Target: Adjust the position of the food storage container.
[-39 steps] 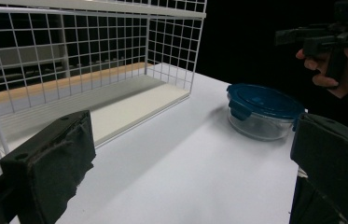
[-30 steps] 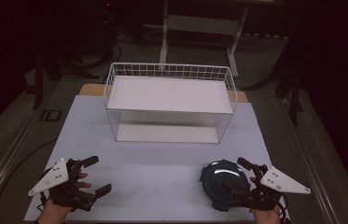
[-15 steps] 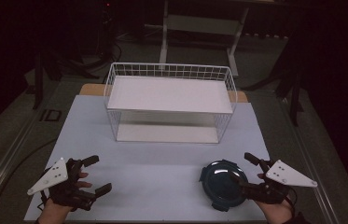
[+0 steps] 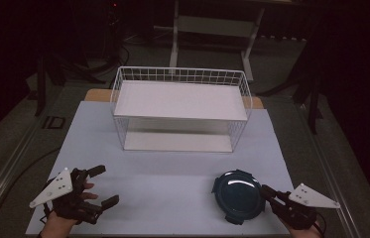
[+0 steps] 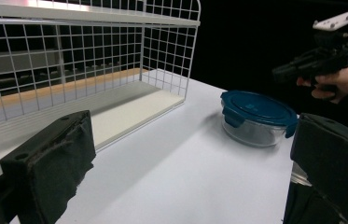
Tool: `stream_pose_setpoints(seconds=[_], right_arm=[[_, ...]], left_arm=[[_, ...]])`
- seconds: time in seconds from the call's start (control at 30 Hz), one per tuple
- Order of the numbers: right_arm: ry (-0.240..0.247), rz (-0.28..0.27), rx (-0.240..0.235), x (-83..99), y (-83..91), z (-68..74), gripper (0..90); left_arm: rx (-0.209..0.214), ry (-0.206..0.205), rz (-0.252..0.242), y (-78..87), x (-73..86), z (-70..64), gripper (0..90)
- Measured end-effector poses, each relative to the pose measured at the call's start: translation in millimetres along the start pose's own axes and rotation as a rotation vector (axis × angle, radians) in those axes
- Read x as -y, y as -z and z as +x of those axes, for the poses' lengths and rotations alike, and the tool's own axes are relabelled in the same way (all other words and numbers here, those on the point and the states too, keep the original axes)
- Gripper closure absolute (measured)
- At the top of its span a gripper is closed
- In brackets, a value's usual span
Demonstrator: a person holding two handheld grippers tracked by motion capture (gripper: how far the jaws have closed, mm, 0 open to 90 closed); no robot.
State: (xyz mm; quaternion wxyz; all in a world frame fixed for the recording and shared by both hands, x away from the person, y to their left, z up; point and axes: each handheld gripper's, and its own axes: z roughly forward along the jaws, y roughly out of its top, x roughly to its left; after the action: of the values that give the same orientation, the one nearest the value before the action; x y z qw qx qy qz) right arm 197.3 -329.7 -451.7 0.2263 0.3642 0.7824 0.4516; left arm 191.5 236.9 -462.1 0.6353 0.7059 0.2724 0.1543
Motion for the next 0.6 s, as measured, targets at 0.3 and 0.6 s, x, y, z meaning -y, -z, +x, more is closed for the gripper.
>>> stream_pose_setpoints(seconds=[0.3,0.6], right_arm=[[-0.047,0.091,0.026,36.5,5.9,-12.9,90.0],[-0.094,0.141,0.009,54.8,0.0,-20.2,90.0]], left_arm=[[0.002,-0.003,0.003,-0.9,0.2,-0.3,0.0],[0.004,-0.007,0.010,-2.1,0.8,-0.4,0.0]])
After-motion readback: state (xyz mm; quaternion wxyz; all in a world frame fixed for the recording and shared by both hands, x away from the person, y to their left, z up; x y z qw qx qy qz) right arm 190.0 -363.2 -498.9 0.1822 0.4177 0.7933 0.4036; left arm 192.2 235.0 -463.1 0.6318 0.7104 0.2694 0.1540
